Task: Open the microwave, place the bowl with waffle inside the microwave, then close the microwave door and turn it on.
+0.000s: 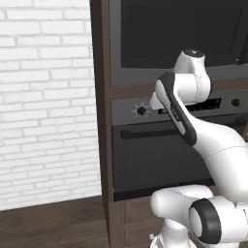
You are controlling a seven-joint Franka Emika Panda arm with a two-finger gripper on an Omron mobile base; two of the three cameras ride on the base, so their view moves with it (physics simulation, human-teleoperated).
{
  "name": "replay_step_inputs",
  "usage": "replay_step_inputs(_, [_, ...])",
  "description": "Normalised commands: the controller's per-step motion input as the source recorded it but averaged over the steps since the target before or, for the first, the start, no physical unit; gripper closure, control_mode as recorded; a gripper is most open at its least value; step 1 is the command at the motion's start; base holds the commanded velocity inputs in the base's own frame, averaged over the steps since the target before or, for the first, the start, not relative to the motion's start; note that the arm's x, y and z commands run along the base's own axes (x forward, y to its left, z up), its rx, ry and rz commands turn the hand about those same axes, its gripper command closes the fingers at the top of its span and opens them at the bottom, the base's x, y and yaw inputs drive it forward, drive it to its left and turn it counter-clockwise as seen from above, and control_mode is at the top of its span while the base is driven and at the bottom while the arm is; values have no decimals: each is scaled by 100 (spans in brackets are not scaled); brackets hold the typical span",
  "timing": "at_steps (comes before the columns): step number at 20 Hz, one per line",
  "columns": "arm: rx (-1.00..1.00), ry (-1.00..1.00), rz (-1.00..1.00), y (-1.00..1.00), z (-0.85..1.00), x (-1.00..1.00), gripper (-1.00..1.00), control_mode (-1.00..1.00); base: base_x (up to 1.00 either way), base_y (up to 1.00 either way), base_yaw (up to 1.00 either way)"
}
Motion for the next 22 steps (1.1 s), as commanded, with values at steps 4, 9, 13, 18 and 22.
replay_step_inputs(4, [0, -6, 0, 0, 1, -16, -100, -100, 0, 0, 0])
replay_step_inputs(9, [0, -51, -1, -28, 31, -79, -100, -100, 0, 0, 0])
replay_step_inputs(13, [1, -66, -4, -40, 42, -69, -100, -100, 0, 0, 0])
replay_step_inputs(18, [3, -26, -2, -53, 16, -20, -100, -100, 0, 0, 0])
replay_step_inputs(22, [6, 0, 0, -84, 6, 25, -100, -100, 0, 0, 0])
